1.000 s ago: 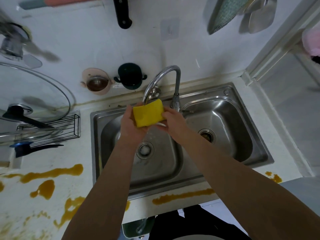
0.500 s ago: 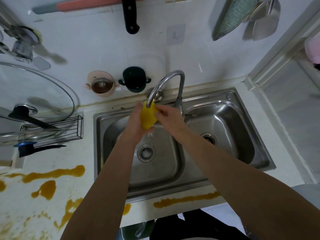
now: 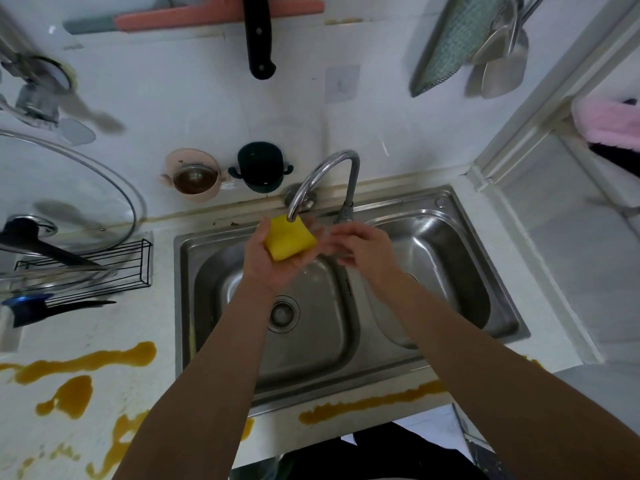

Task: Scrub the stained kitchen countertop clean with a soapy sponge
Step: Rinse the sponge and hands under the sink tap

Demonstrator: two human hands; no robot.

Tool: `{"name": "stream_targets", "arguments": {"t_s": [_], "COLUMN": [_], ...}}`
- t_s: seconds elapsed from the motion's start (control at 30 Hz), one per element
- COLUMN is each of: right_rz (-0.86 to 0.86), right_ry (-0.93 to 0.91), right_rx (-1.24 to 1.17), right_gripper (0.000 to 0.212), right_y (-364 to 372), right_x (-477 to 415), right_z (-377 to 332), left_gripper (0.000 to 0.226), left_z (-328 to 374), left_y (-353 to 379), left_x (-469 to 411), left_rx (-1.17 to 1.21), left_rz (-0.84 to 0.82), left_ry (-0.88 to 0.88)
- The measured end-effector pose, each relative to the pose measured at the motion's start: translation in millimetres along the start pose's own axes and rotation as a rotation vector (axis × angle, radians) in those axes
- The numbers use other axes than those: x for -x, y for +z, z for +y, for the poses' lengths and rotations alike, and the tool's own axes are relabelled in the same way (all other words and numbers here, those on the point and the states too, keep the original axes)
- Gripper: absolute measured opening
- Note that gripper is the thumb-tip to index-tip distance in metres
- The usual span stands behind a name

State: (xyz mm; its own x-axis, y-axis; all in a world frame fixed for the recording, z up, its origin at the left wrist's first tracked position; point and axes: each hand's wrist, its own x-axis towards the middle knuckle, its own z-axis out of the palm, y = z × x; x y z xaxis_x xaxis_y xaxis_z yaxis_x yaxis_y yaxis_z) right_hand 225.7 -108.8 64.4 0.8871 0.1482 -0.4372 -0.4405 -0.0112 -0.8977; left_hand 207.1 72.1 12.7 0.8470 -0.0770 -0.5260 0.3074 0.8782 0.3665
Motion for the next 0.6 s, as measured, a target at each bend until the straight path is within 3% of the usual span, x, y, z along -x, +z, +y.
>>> {"name": "stream_targets", "arguments": {"t_s": [0.1,0.27,0.47,0.6], "right_rz": [0.156,0.211,0.076,0.056], "right_ry": [0.089,0.327,0.42,0.451], "right_rx": [0.009,0.144,0.25,0.177], "right_gripper": [0.017,0.016,0.008,0.011], "right_y": [-32,-75,-79,-68], "right_x": [2,-10,-44,-74], "right_z": [18,54,54,50], "left_gripper": [0.088,0.082,0.075,0.06], "left_z": [0,-1,3,7], "left_y": [-3,14,31,23], "left_x": [-2,-18,-23,-11], "left_rx": [0.13,0.114,0.126,0.131], "left_rz": [-0.042,0.001,0.001,0.043], "left_ry": [-0.011,-0.011,-0.003,0.041]}}
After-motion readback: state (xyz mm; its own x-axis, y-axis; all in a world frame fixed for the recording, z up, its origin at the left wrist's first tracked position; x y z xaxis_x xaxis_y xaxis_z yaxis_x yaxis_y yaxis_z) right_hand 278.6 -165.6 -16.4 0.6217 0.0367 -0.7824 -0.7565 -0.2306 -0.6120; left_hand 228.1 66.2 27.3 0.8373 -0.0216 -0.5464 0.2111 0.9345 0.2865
